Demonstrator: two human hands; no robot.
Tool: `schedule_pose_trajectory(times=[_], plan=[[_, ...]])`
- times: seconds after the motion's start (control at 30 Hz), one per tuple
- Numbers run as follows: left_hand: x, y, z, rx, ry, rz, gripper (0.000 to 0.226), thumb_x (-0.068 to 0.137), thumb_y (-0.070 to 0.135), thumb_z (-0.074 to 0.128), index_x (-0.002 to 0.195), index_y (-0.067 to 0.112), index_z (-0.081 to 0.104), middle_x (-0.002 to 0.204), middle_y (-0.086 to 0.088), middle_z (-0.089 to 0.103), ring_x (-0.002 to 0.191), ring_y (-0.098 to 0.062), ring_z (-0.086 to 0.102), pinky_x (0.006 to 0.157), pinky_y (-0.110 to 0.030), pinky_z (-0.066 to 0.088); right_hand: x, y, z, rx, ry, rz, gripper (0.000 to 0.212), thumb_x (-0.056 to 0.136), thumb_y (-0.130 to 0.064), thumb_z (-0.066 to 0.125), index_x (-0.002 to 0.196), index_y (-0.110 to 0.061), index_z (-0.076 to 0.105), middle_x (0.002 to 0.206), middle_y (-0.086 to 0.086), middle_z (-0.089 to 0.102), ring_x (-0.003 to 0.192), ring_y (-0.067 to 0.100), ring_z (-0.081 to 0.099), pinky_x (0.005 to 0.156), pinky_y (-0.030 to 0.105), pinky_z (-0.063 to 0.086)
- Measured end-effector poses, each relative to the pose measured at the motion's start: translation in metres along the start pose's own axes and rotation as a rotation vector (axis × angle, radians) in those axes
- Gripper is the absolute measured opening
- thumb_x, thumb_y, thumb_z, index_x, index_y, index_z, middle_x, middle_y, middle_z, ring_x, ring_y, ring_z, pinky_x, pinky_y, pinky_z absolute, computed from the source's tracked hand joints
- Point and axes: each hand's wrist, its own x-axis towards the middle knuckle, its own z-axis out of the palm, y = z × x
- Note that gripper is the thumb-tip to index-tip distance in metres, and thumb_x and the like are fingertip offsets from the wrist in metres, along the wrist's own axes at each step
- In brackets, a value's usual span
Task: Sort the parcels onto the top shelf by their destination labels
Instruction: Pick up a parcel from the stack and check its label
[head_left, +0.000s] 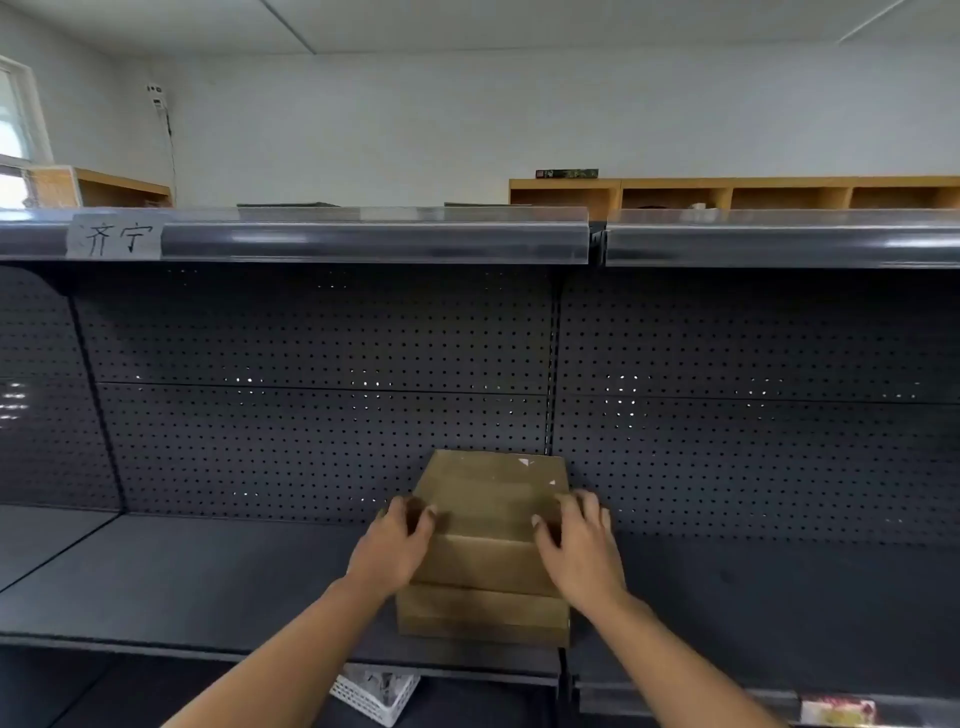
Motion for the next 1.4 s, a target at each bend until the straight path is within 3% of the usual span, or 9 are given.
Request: schedule_pose_trajectory(times=[0.2, 0.3, 0.43, 0.53, 0.83, 0.97, 1.1, 1.27, 1.4], plan=[[0.009, -0.006, 0.002, -0.532, -0.096, -0.328, 0.1, 0.09, 0.063, 0.071, 0.168, 0.014, 0.031, 0.165, -0.014, 0.045, 0.145, -0.037, 0.049, 0.116, -0.047, 0.044, 0.002, 0.008, -0.001, 0.479, -0.26, 0.391, 0.064, 0.101, -0.054, 0.058, 0.15, -0.015, 0.045, 0.142, 0.007, 0.058, 0.115, 0.022, 0.057, 0.095, 0.034, 0.05], [0.009, -0.011, 0.009, -0.698, -0.106, -0.405, 0.117, 0.078, 0.068, 0.08, 0.169, 0.016, 0.026, 0.162, -0.016, 0.048, 0.139, -0.04, 0.054, 0.117, -0.054, 0.046, 0.0, 0.007, -0.001, 0.637, -0.288, 0.465, 0.064, 0.103, -0.048, 0.059, 0.156, -0.018, 0.039, 0.123, 0.001, 0.053, 0.106, 0.019, 0.052, 0.072, 0.026, 0.047], [0.003, -0.01, 0.015, -0.721, -0.025, -0.344, 0.101, 0.089, 0.059, 0.075, 0.167, 0.013, 0.03, 0.161, -0.017, 0.049, 0.141, -0.04, 0.053, 0.117, -0.054, 0.044, 0.0, 0.007, 0.0, 0.725, -0.28, 0.503, 0.066, 0.1, -0.051, 0.062, 0.155, -0.018, 0.046, 0.123, 0.001, 0.061, 0.104, 0.019, 0.06, 0.07, 0.027, 0.048], [-0.007, -0.005, 0.014, -0.72, 0.001, -0.276, 0.09, 0.094, 0.055, 0.07, 0.166, 0.013, 0.034, 0.159, -0.015, 0.051, 0.141, -0.037, 0.053, 0.116, -0.05, 0.044, -0.005, 0.012, -0.001, 0.758, -0.258, 0.463, 0.062, 0.099, -0.051, 0.063, 0.151, -0.02, 0.052, 0.124, -0.001, 0.067, 0.102, 0.012, 0.064, 0.074, 0.025, 0.05], [-0.06, 0.024, -0.004, -0.851, 0.108, -0.006, 0.067, 0.101, 0.042, 0.067, 0.162, 0.027, 0.043, 0.138, 0.007, 0.062, 0.135, -0.019, 0.055, 0.116, -0.038, 0.041, -0.036, 0.002, -0.034, 0.816, -0.072, 0.153, 0.047, 0.1, -0.043, 0.066, 0.145, -0.036, 0.051, 0.141, -0.011, 0.065, 0.133, 0.01, 0.06, 0.121, 0.04, 0.043], [-0.081, 0.03, -0.019, -0.827, 0.118, 0.109, 0.06, 0.104, 0.035, 0.066, 0.16, 0.033, 0.043, 0.13, 0.025, 0.061, 0.125, -0.005, 0.06, 0.11, -0.031, 0.043, -0.049, -0.005, -0.054, 0.837, -0.035, 0.033, 0.067, 0.097, -0.043, 0.07, 0.158, -0.029, 0.045, 0.147, -0.014, 0.063, 0.136, 0.002, 0.058, 0.119, 0.031, 0.043], [-0.09, 0.027, -0.034, -0.761, 0.091, 0.195, 0.068, 0.086, 0.035, 0.064, 0.148, 0.032, 0.035, 0.14, 0.008, 0.057, 0.121, -0.006, 0.06, 0.088, -0.023, 0.052, -0.056, -0.007, -0.075, 0.827, -0.01, -0.044, 0.067, 0.096, -0.029, 0.071, 0.156, -0.028, 0.042, 0.143, -0.014, 0.064, 0.127, -0.006, 0.062, 0.098, 0.01, 0.051], [-0.101, 0.029, -0.041, -0.72, 0.084, 0.294, 0.068, 0.094, 0.036, 0.063, 0.152, 0.03, 0.027, 0.141, 0.011, 0.052, 0.105, 0.017, 0.062, 0.084, -0.011, 0.055, -0.064, -0.01, -0.09, 0.852, 0.006, -0.099, 0.061, 0.101, -0.025, 0.063, 0.156, -0.028, 0.036, 0.144, -0.016, 0.058, 0.122, -0.015, 0.06, 0.092, 0.006, 0.05], [-0.107, 0.034, -0.038, -0.725, 0.117, 0.31, 0.069, 0.095, 0.043, 0.061, 0.154, 0.03, 0.029, 0.144, 0.013, 0.052, 0.11, 0.016, 0.063, 0.086, -0.011, 0.055, -0.068, -0.009, -0.089, 0.885, 0.024, -0.097, 0.066, 0.101, -0.037, 0.064, 0.158, -0.025, 0.034, 0.146, -0.012, 0.057, 0.123, -0.013, 0.06, 0.093, 0.007, 0.051]])
